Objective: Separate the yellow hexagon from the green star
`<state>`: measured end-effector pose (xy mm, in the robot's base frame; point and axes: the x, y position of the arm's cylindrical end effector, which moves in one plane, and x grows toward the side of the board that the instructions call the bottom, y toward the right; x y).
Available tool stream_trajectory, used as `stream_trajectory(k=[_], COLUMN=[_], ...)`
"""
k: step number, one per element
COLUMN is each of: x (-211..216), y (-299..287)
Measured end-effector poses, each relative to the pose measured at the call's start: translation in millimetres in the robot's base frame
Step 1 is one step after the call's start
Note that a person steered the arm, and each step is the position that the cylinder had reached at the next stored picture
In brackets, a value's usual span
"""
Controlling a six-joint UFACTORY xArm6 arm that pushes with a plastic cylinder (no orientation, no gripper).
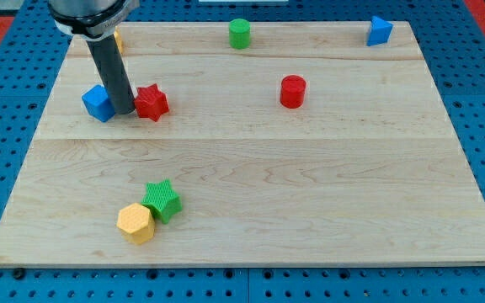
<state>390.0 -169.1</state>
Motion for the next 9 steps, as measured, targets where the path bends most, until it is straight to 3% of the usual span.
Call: stream_trajectory(k=[1, 3, 5, 8, 9], x=[5, 117, 147, 166, 193], y=[3, 22, 32, 171, 204])
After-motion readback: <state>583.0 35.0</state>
